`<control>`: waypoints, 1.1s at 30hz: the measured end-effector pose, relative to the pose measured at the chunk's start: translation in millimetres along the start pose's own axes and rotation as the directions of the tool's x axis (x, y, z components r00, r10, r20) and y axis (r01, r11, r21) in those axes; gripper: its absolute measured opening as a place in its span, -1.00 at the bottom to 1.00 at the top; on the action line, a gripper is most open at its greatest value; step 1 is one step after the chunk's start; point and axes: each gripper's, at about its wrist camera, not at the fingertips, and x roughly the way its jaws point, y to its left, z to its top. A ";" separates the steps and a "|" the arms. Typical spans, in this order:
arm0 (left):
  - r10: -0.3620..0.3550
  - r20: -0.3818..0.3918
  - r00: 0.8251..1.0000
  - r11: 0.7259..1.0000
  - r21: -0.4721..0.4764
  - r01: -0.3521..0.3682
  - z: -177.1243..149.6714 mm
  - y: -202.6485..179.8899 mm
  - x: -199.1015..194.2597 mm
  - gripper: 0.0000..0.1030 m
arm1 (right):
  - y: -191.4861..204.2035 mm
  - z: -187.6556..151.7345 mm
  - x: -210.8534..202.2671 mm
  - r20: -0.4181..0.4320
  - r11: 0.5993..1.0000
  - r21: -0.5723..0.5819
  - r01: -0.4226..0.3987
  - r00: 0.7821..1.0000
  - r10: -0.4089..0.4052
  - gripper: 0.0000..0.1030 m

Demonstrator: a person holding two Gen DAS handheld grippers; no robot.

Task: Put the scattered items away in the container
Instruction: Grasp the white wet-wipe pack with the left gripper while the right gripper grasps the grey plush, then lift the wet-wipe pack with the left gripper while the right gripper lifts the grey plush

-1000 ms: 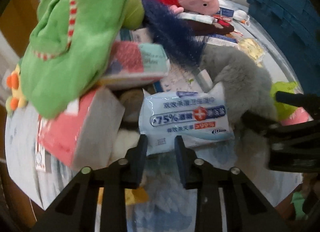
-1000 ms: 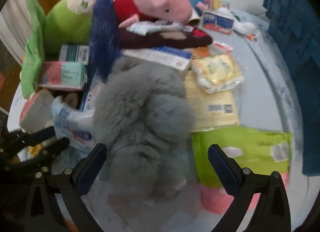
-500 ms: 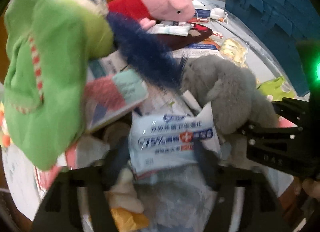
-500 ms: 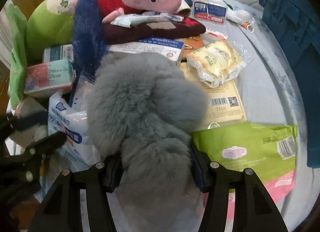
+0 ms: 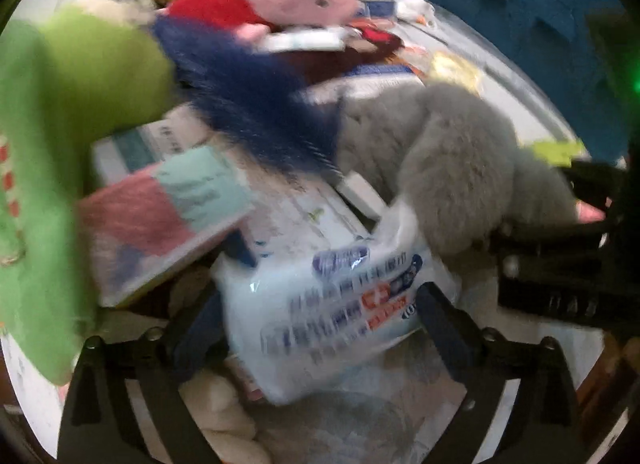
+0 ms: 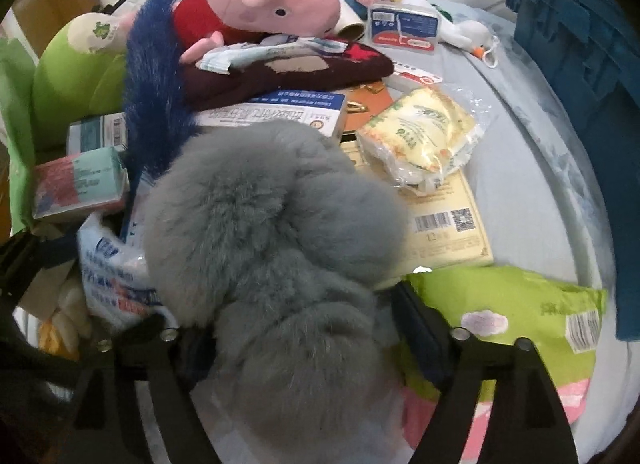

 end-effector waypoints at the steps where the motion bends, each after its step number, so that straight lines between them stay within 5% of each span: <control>1: -0.001 0.004 1.000 1.000 0.000 0.001 0.0 -0.1 -2.8 0.55 | 0.3 -0.5 -2.9 0.004 1.000 -0.002 0.002 1.000 -0.002 -0.05; 2: -0.001 0.008 1.000 1.000 0.000 0.001 0.0 -0.2 -5.6 0.27 | 0.5 -1.1 -5.8 0.008 1.000 -0.005 0.004 1.000 -0.004 -0.22; 6: -0.004 0.024 1.000 1.000 0.000 0.004 0.0 -0.6 -16.9 -0.14 | -5.4 1.3 -24.5 0.045 1.000 0.001 0.005 0.999 -0.006 -0.25; 21: 0.052 0.097 0.994 0.998 -0.024 -0.050 4.1 7.9 -70.8 -0.16 | -6.5 8.7 -87.7 0.142 1.000 0.014 0.002 0.990 -0.004 -0.57; 22: 0.055 0.093 0.994 0.998 -0.028 -0.052 1.8 9.1 -70.0 -0.16 | -8.5 7.8 -86.0 0.137 1.000 0.023 0.001 0.990 -0.004 -0.50; 27: 0.063 0.055 0.997 0.997 -0.052 -0.060 -7.2 11.6 -56.6 -0.16 | -7.4 -5.0 -68.0 0.089 0.999 0.039 0.001 0.996 -0.004 0.88; 33: 0.075 0.039 0.996 0.995 -0.074 -0.072 -11.3 15.3 -39.5 -0.16 | 2.8 -5.6 -33.3 0.048 1.000 0.014 0.018 0.999 -0.019 0.89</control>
